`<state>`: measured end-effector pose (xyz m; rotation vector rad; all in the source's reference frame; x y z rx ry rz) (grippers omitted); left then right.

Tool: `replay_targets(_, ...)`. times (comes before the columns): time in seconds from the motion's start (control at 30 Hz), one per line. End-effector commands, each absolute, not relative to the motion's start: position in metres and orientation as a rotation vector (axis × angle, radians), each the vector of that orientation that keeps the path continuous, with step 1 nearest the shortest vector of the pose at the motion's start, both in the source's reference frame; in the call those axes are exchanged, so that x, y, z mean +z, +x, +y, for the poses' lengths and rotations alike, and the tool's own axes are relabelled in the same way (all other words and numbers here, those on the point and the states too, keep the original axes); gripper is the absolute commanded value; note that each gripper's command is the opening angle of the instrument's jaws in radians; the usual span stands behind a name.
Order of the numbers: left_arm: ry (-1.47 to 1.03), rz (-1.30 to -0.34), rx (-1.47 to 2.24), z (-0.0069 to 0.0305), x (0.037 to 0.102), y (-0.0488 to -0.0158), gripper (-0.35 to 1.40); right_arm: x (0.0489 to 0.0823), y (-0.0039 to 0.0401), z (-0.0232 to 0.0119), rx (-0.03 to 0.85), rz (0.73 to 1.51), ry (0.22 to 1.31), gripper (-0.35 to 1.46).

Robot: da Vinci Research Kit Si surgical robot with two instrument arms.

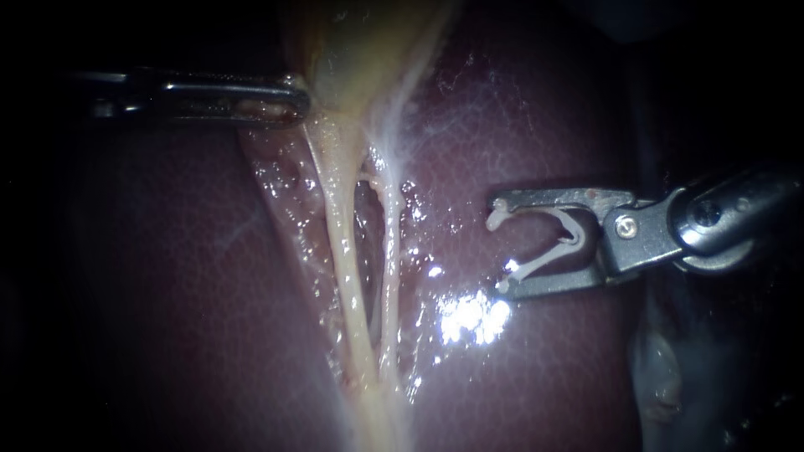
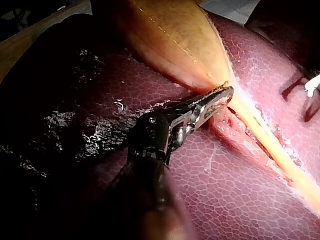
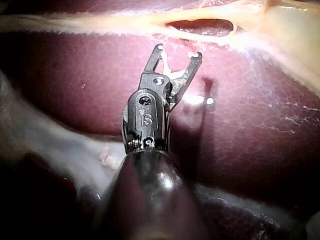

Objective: Grabbing gallbladder

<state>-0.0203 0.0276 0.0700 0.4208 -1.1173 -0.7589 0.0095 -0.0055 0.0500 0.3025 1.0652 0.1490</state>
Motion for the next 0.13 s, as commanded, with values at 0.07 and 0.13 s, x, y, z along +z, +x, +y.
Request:
replay_targets(0.07,0.42,-1.117,-0.759,0.0275,0.0701,-0.0203,-0.35,0.05,0.0095,-0.0055,0.149,1.065,0.302,0.5)
replay_targets(0.13,0.419,-1.117,-0.759,0.0275,0.0701,-0.0204,-0.35,0.05,0.0095,-0.0055,0.149,1.065,0.302,0.5)
